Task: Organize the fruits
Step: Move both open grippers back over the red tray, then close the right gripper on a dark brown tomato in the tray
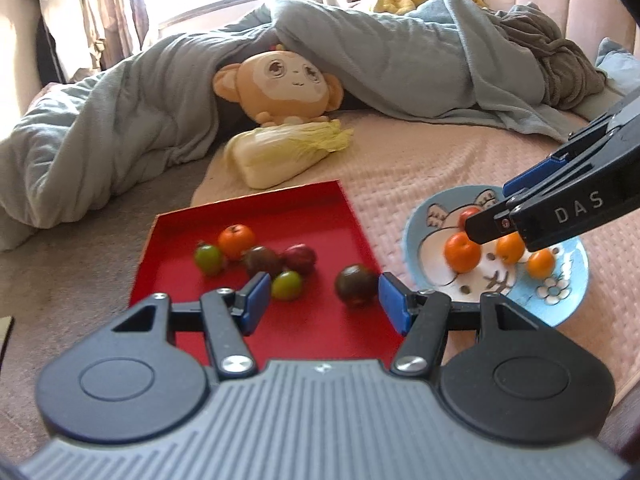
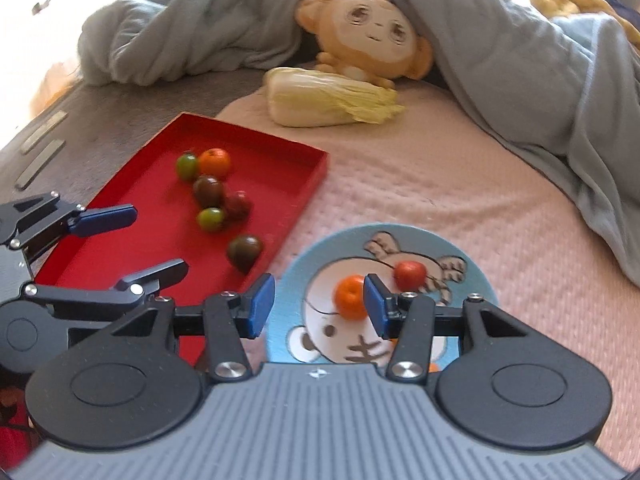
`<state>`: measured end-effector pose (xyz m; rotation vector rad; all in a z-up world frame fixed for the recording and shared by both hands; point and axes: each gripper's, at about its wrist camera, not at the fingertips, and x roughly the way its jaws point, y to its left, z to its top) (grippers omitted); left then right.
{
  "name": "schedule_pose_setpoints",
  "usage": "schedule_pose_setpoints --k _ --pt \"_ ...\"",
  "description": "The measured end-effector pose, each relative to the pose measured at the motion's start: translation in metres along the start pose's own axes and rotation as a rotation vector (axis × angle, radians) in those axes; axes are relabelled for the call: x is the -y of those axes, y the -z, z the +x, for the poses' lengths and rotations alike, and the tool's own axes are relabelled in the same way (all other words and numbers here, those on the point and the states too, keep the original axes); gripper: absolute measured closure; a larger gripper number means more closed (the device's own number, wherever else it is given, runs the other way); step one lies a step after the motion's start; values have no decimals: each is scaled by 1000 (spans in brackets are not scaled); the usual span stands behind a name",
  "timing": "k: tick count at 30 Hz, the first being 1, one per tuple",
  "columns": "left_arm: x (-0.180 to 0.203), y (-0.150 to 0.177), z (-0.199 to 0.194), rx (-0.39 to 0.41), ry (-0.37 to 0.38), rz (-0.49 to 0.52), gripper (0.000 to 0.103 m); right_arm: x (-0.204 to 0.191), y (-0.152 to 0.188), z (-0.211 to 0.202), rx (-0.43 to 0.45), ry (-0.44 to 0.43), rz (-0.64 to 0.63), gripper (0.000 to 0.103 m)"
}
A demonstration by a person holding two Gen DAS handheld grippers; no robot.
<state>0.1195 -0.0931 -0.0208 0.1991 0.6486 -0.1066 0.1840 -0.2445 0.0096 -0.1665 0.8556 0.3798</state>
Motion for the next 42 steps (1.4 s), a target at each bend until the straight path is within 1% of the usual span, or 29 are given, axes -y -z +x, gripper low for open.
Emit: schedule_pose_setpoints --k 6,13,17,19,22,25,29,31,38,41,42 --pt "-20 10 2 -26 -24 -29 41 -21 -7 4 17 -39 -57 48" --pt "-37 18 6 -47 -43 -63 41 -46 -11 16 12 -69 -142 48" --pt "-47 21 8 -58 -51 -83 41 -64 -12 22 21 -111 -210 48" --pt "-52 23 9 -64 -55 -91 41 -75 -11 28 16 -130 -265 48" --pt "-58 26 10 -72 -62 -99 41 -90 -11 38 3 -135 -333 48" --pt "-64 27 12 -79 -74 -103 41 -102 -13 49 -10 -103 -383 49" --pt "-72 28 12 -77 -73 -108 41 -113 -17 65 -32 -47 -432 49" --pt "-75 28 12 -78 -72 -109 41 -118 -17 74 -47 -10 -477 49" --pt "-90 33 14 -87 -81 -121 40 -134 -11 114 -145 139 -649 49" --pt "-97 35 14 -91 -85 -130 41 -137 -8 127 -172 183 -695 50" --pt "-100 37 14 -93 -87 -134 41 -138 -8 130 -176 197 -705 52"
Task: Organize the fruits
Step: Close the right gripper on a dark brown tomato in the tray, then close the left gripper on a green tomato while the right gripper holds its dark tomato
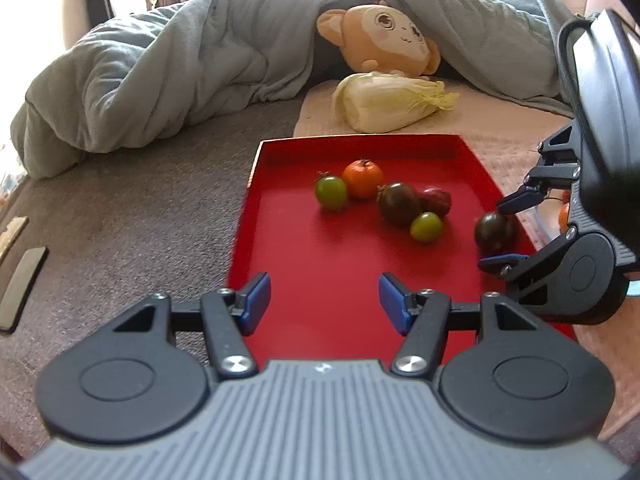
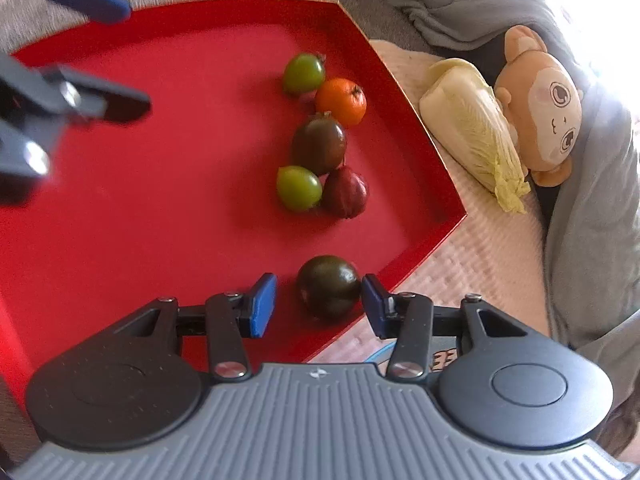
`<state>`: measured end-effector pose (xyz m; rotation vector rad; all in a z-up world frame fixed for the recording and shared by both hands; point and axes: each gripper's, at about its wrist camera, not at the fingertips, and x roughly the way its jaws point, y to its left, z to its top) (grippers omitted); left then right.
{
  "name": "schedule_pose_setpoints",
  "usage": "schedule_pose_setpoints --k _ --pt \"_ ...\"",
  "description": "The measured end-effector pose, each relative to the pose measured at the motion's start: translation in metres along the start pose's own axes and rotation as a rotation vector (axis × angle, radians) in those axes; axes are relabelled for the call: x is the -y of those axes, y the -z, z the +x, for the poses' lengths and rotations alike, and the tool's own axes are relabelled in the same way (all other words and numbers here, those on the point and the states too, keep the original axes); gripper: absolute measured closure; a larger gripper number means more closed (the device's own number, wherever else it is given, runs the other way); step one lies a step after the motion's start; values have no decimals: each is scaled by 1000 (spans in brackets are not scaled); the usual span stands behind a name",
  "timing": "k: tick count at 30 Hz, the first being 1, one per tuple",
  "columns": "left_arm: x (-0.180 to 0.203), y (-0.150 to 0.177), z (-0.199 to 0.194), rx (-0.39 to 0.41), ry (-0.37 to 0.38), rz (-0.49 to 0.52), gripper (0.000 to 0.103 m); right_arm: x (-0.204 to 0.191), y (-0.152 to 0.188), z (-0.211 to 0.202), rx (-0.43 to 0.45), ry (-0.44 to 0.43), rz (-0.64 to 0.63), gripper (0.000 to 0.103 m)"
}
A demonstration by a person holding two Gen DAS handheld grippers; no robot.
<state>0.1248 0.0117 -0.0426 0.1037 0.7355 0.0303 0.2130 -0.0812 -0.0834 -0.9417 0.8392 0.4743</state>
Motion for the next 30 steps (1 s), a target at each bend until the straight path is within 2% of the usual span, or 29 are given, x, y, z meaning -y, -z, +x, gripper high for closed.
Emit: schedule_pose_setpoints --k 3,10,15,18,21,23,30 --pt "-6 2 2 -6 -4 -14 41 1 -3 5 -3 23 7 61" --pt "-13 6 4 -17 -8 -30 41 10 -9 3 4 -7 71 62" --pt "-8 6 6 -21 1 -30 41 35 -8 -16 66 -126 288 62" --pt "-2 6 10 -27 12 -24 41 56 2 -27 104 -242 467 62" --pt "9 5 15 -33 25 -13 41 69 13 -39 137 -305 577 61" --pt "16 3 19 -39 35 -8 41 75 20 -46 157 -331 620 61" --pt "34 -6 30 -48 70 -18 41 86 41 -64 186 -317 658 61"
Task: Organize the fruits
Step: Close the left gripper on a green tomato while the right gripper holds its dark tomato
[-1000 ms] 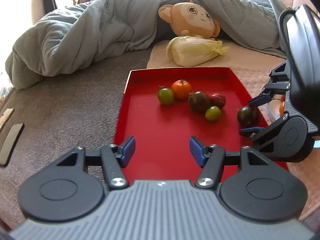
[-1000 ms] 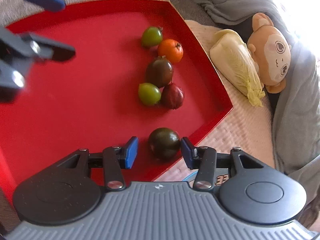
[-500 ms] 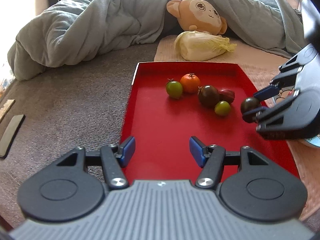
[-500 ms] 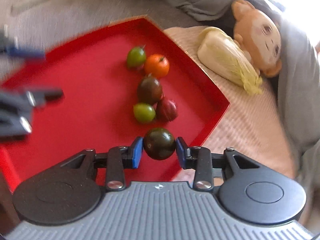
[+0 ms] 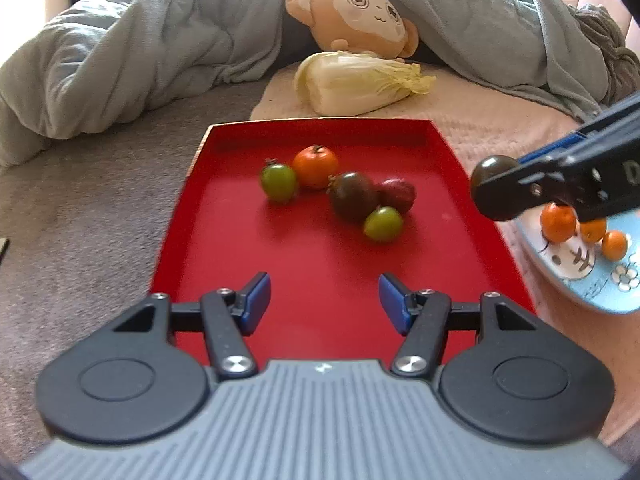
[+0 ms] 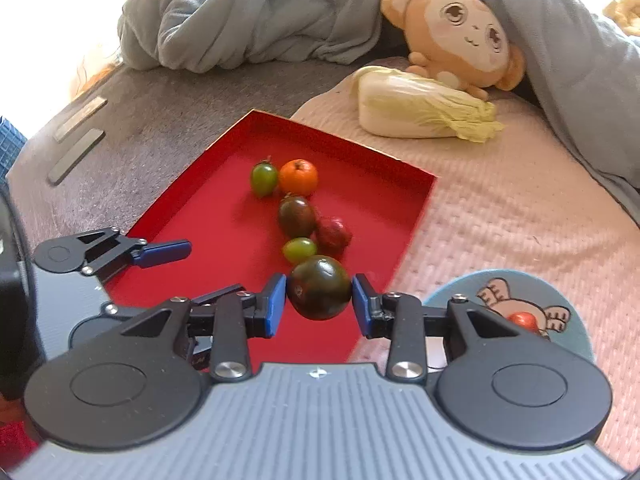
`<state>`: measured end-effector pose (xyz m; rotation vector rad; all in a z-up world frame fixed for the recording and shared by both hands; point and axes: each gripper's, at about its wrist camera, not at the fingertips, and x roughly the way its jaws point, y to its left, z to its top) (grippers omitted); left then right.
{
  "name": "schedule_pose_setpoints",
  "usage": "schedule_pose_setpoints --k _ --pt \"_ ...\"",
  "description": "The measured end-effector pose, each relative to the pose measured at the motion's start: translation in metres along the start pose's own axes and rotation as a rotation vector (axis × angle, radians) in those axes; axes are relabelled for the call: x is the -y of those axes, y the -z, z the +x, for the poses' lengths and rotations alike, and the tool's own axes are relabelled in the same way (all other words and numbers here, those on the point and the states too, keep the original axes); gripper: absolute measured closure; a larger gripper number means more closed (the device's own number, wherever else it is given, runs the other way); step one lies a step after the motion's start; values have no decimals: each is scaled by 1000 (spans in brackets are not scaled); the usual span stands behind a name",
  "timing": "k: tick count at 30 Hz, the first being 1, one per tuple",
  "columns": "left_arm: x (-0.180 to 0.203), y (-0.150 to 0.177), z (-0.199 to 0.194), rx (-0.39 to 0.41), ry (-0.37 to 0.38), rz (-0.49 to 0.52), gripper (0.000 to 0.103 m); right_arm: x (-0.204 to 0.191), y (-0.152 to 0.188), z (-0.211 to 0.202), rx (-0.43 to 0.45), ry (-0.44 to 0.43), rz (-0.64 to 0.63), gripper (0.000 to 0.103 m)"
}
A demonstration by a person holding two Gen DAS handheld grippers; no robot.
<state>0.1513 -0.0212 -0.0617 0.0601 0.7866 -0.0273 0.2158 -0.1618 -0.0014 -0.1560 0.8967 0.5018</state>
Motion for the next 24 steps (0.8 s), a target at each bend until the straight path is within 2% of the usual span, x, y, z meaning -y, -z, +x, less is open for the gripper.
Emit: schedule_pose_setpoints --k 7,15,22,23,24 --pt "17 -10 21 -27 15 28 41 15 6 -22 40 -5 41 62" --pt "30 -23 52 -65 13 27 42 14 11 -40 68 -29 37 62" --pt "42 -31 62 -59 2 14 42 19 13 -44 78 -32 47 62" --pt "42 -32 63 -58 -1 3 43 19 13 -44 78 -32 45 62" --pt "42 -33 63 -54 -3 -6 51 19 13 -44 77 -33 44 62"
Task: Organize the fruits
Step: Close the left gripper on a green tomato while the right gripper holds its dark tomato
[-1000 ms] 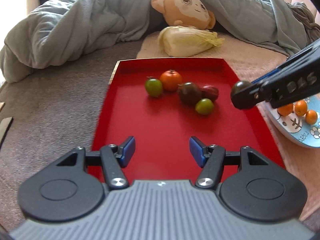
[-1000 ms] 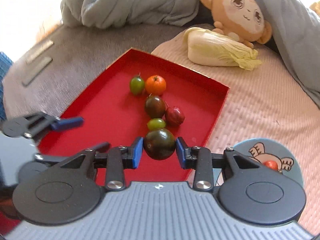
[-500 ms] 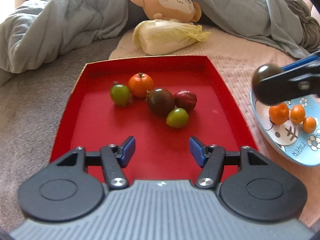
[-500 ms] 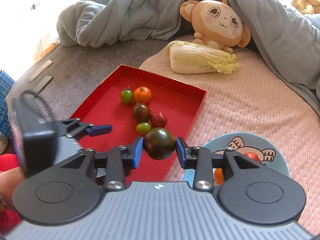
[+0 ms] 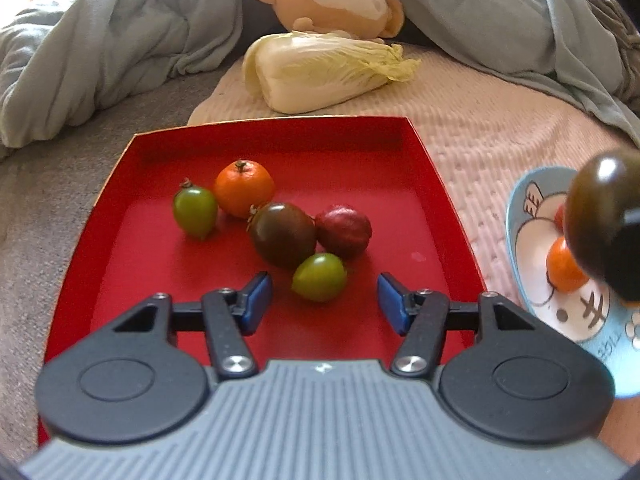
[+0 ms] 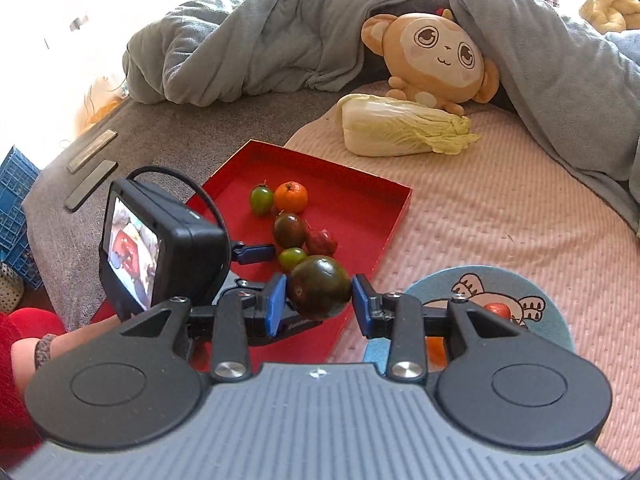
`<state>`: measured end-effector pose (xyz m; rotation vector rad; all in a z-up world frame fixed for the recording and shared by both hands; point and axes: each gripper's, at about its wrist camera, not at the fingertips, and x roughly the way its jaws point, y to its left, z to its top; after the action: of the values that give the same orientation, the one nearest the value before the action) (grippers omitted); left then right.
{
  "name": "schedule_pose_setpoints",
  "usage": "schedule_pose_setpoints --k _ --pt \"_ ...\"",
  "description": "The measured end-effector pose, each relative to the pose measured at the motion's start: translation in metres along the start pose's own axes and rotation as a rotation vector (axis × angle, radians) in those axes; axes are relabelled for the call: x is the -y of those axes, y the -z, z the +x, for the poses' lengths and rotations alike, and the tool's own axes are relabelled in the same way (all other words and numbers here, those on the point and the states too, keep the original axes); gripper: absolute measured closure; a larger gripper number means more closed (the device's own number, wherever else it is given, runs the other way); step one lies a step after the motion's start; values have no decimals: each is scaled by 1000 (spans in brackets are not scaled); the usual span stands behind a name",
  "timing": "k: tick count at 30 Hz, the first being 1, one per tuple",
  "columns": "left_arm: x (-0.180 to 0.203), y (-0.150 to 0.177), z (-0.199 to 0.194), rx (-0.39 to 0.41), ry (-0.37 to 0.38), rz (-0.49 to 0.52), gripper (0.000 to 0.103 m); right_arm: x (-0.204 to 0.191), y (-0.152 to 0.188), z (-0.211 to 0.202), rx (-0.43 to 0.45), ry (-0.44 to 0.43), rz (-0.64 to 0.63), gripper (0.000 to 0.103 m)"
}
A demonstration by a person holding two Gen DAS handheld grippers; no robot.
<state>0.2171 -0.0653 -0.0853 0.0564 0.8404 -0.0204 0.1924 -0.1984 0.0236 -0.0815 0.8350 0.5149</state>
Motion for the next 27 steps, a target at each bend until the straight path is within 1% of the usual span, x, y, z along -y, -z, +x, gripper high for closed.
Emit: schedule_pose_setpoints --k 1,2,3,5,13,18,27 --pt "0 0 0 4 2 -7 56 0 0 0 0 0 -1 62" --pt "0 0 -1 8 1 -11 64 0 1 0 -1 1 -2 62" --pt "0 1 -2 11 -2 -16 68 0 1 1 -3 0 -3 62" --pt "-1 2 -3 12 2 -27 72 0 1 2 -6 0 -2 62" --pt "-10 12 -17 -10 27 -67 73 -5 1 8 -16 -1 -16 62" --pt "-19 24 -31 -28 18 -81 73 -13 2 16 -38 -3 -39 62" --pt "-27 35 -57 -3 -5 -73 73 -22 0 18 -39 -9 -51 61"
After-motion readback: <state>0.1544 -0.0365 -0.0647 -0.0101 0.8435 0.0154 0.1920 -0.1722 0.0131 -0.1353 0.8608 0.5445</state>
